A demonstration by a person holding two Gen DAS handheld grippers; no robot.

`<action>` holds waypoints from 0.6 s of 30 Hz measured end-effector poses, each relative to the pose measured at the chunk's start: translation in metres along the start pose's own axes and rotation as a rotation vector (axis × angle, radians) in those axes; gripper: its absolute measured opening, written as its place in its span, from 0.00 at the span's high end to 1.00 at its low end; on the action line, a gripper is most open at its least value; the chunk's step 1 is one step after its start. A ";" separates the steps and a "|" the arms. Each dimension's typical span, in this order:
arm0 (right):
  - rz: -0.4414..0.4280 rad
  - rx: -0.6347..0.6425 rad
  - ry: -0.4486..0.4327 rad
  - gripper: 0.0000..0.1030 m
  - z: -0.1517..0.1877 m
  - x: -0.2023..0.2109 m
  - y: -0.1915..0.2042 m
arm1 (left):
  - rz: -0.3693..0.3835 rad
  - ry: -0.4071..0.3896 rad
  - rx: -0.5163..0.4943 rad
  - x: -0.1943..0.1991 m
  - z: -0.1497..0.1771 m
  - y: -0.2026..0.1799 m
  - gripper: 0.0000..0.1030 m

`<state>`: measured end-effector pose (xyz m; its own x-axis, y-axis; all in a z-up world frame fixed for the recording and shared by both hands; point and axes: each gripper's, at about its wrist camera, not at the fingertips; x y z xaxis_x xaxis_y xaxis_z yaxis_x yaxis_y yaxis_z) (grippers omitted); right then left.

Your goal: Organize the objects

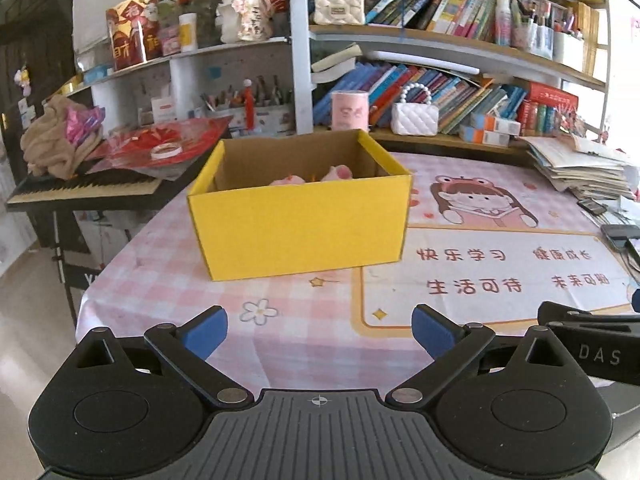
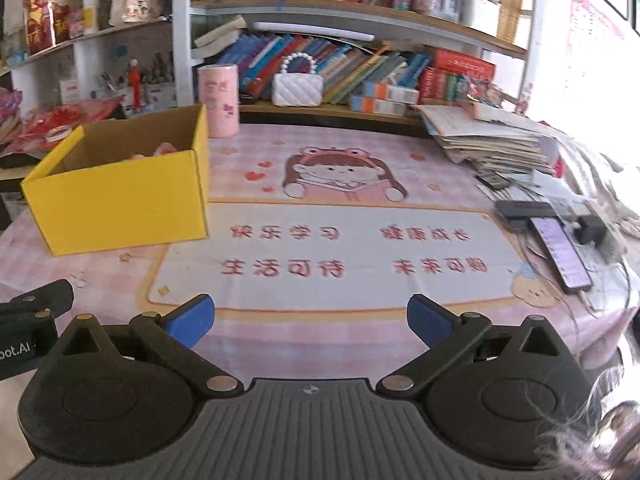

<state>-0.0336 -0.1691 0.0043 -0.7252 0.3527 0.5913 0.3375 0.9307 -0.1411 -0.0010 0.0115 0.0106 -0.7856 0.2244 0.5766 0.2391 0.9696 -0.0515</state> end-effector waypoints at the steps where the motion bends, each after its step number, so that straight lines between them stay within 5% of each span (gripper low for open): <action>1: 0.010 -0.002 -0.002 0.00 0.002 0.001 -0.003 | 0.005 0.001 -0.001 0.000 0.001 -0.002 0.02; 18: 0.075 -0.048 0.001 0.00 0.015 0.007 -0.032 | 0.011 0.050 -0.068 -0.006 0.004 -0.041 0.01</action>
Point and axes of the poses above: each gripper's, at about its wrist camera, not at the fingertips, and x roughly against the way its jaws point, y to its left, z to its underside, and after that the axes turned 8 degrees about z, right-handed
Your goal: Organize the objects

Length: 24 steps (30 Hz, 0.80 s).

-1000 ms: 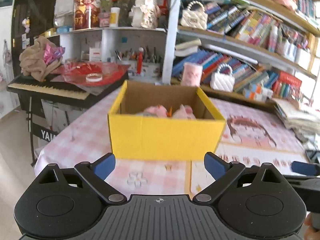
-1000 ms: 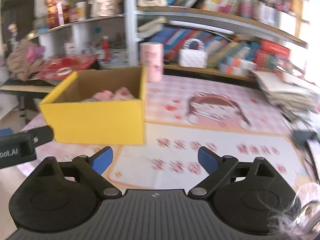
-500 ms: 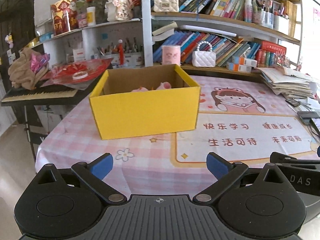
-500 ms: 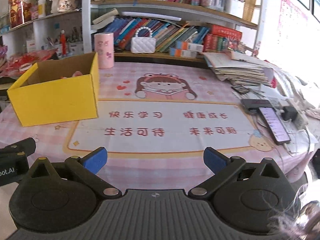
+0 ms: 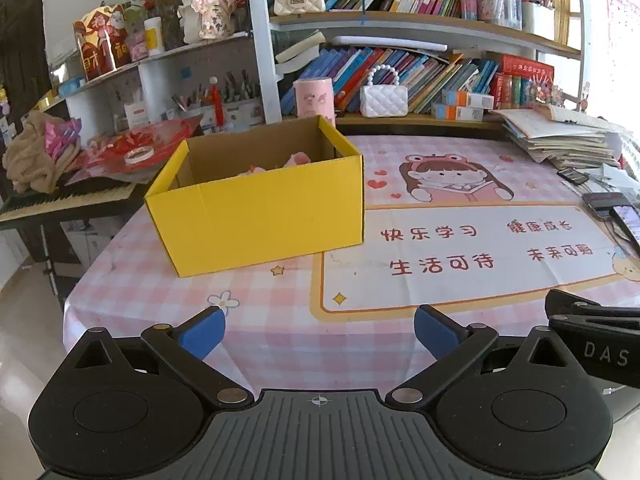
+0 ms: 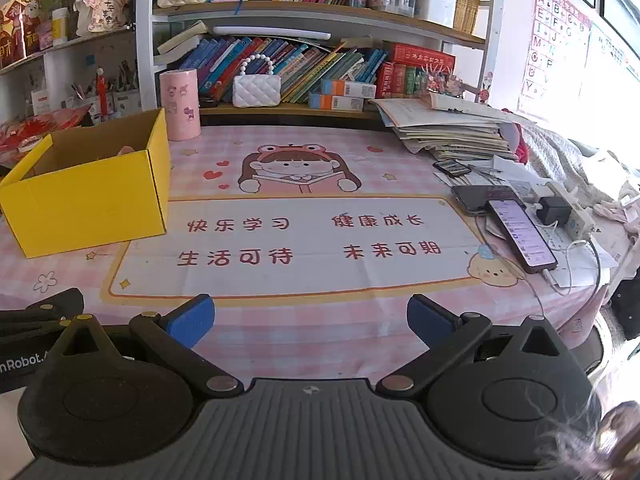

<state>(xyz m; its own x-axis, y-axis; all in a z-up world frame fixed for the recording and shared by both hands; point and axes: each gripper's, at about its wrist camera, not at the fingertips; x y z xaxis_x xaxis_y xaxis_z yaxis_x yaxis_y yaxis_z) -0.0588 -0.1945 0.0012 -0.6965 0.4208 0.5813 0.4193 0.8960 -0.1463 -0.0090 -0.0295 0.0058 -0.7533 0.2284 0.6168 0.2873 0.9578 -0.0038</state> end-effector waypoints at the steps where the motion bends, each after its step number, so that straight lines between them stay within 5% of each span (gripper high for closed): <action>1: 0.003 0.001 0.002 0.00 0.000 0.000 0.000 | -0.002 0.003 0.003 0.000 0.000 0.000 0.01; 24: 0.014 0.024 0.013 0.00 -0.001 -0.001 0.006 | -0.042 0.054 0.059 -0.007 -0.003 0.000 0.01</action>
Point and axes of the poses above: each gripper's, at about its wrist camera, not at the fingertips, and x roughly against the way its jaws point, y to its left, z to its underside, and after that the axes turned 8 degrees about z, right-handed
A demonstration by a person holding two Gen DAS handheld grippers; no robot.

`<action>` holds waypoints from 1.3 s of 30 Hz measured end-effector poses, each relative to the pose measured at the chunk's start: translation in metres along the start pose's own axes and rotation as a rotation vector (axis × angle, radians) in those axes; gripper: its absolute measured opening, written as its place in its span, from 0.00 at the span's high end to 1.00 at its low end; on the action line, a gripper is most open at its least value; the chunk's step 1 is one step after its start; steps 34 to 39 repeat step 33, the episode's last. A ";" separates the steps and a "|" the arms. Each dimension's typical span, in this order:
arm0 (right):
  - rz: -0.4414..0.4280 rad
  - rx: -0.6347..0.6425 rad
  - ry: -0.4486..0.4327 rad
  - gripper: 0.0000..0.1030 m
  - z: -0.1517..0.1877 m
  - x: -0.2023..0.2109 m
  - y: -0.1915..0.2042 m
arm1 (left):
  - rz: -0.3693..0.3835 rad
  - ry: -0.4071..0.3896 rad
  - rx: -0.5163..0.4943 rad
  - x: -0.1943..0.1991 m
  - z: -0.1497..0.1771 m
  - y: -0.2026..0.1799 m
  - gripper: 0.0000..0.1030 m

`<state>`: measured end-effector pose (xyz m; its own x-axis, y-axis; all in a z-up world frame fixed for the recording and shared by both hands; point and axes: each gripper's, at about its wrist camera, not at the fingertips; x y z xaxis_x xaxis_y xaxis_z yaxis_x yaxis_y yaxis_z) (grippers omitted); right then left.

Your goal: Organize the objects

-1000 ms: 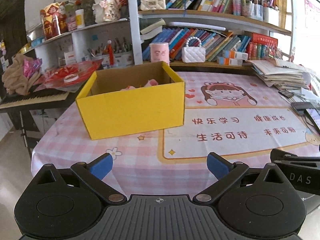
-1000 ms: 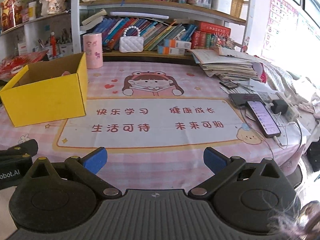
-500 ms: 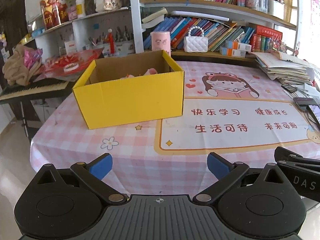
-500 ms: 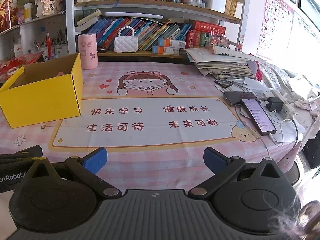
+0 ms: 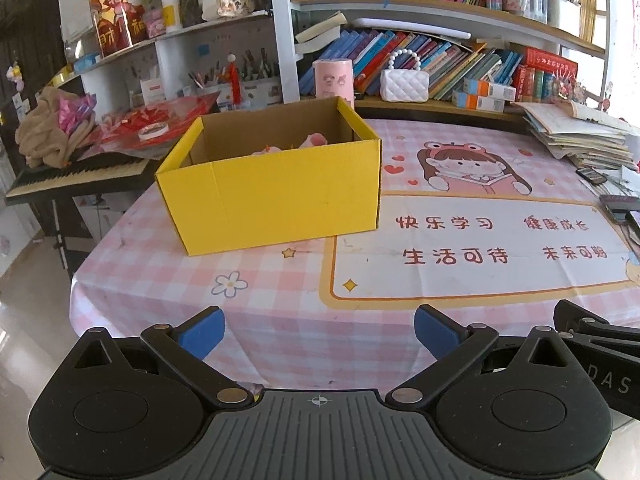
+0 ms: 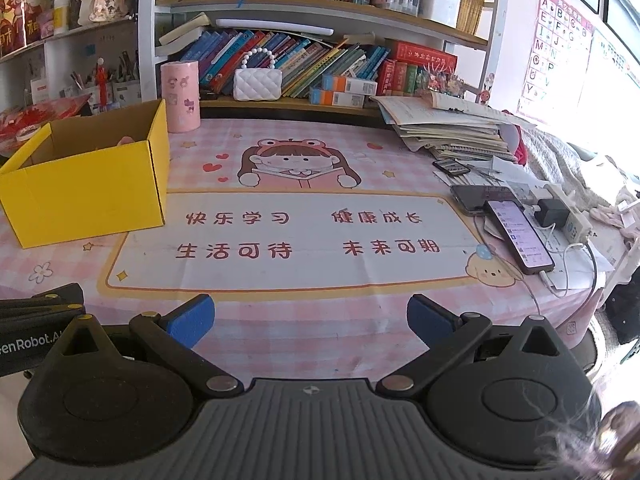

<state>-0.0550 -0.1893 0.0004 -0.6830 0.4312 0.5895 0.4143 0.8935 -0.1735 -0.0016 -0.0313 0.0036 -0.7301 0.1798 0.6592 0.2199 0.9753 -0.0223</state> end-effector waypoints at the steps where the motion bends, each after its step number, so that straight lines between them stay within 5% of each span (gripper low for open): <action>1: 0.001 0.000 0.002 0.00 0.000 -0.001 0.000 | 0.000 0.002 0.002 0.000 0.000 0.000 0.01; 39: -0.002 0.022 0.030 0.00 -0.001 -0.014 0.001 | -0.022 0.043 0.014 -0.010 0.000 -0.003 0.01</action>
Point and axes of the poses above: each gripper's, at about its wrist camera, not at the fingertips, and x roughly against the way its jaws point, y to its left, z to its underside, and after that the axes turned 8 degrees about z, right-handed
